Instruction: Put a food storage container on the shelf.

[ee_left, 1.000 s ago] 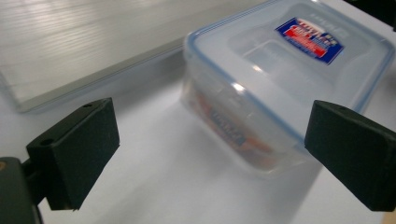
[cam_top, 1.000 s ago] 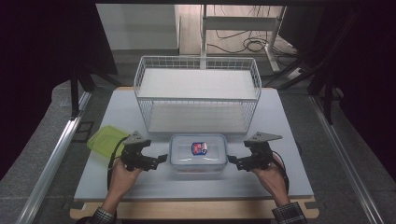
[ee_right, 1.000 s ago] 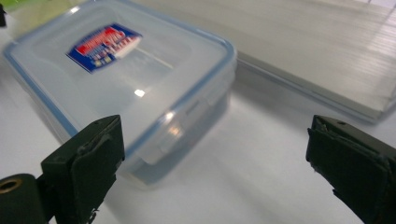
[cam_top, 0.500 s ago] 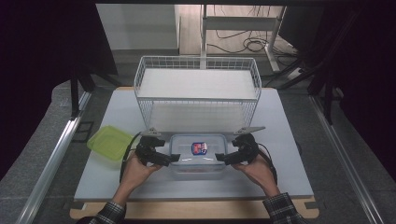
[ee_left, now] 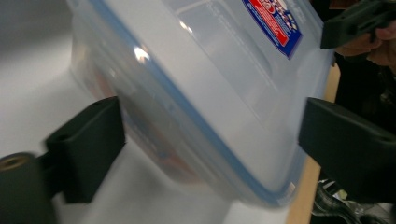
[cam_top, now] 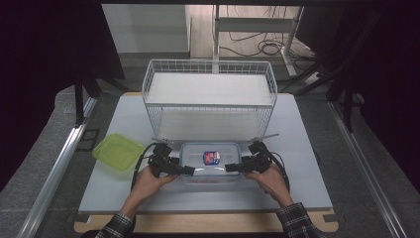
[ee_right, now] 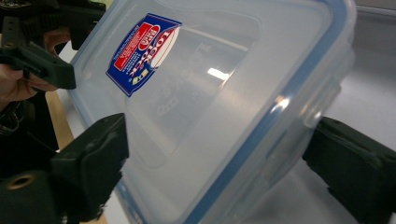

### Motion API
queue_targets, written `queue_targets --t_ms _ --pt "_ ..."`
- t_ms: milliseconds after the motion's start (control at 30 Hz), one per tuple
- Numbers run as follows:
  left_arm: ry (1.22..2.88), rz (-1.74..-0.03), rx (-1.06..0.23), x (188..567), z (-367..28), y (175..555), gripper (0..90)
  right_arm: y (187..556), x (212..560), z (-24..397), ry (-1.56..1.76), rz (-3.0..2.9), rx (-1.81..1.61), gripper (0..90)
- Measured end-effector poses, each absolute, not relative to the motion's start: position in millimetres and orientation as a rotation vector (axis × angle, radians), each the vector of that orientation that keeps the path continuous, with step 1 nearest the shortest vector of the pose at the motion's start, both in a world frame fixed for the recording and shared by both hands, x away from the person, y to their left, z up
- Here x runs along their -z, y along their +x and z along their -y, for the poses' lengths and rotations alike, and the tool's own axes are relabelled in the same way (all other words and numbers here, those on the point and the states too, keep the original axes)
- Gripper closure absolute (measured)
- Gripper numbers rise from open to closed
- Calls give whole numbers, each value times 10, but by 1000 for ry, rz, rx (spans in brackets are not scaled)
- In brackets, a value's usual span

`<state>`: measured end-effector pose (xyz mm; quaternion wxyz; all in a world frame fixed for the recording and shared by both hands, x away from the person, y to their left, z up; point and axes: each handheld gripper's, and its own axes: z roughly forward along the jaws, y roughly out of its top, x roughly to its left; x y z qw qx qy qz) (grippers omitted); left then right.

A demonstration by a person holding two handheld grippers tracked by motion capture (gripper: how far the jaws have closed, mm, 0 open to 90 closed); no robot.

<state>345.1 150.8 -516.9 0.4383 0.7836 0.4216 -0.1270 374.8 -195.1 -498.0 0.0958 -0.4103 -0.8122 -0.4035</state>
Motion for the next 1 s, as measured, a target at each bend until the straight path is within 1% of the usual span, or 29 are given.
queue_targets --t_ms 33,67,167,200,233,267,300,333,367,433,467,500,533,567,633,733,867,1000 --pt "1948 -1048 316 5169 -1508 3451 139 3748 4980 1951 -1216 2407 1196 118" --pt "1956 -1040 307 5152 -1520 3423 139 3740 4974 1964 -1214 2405 1196 139" --pt "1973 -1031 285 5116 -1536 3354 213 3677 4947 2028 -1200 2394 1195 207" --pt "1972 -1032 275 5107 -1537 3332 213 3677 4947 2028 -1200 2394 1195 207" --pt "1965 -1037 269 5095 -1547 3312 267 3635 4931 2058 -1200 2389 1206 258" --pt "1960 -1032 263 5083 -1566 3295 267 3635 4931 2058 -1200 2389 1206 258" --pt "1952 -1015 249 5070 -1592 3259 327 3591 4903 2110 -1210 2368 1238 321" --pt "1952 -1015 249 5070 -1592 3259 346 3574 4890 2130 -1205 2373 1244 340" --pt "1949 -1008 243 5065 -1598 3244 346 3574 4890 2130 -1205 2373 1244 340" --pt "1932 -1009 243 5061 -1616 3224 384 3542 4865 2145 -1209 2384 1251 363" --pt "1908 -1012 238 5065 -1635 3212 435 3503 4838 2157 -1216 2397 1265 399" --pt "1876 -1020 234 5071 -1654 3200 453 3489 4830 2164 -1220 2397 1272 418" --pt "1862 -1025 226 5071 -1656 3194 467 3473 4822 2176 -1223 2395 1284 443" --pt "1862 -1025 226 5071 -1656 3194 478 3473 4822 2176 -1223 2395 1284 443" --pt "1853 -1030 197 5058 -1646 3173 486 3438 4814 2208 -1226 2390 1315 478" --pt "1850 -1032 189 5059 -1647 3163 491 3428 4817 2212 -1228 2387 1336 482" --pt "1806 -1047 222 5083 -1693 3159 528 3416 4842 2232 -1244 2340 1399 498" --pt "1802 -1047 217 5084 -1704 3160 530 3404 4847 2220 -1247 2346 1421 498"
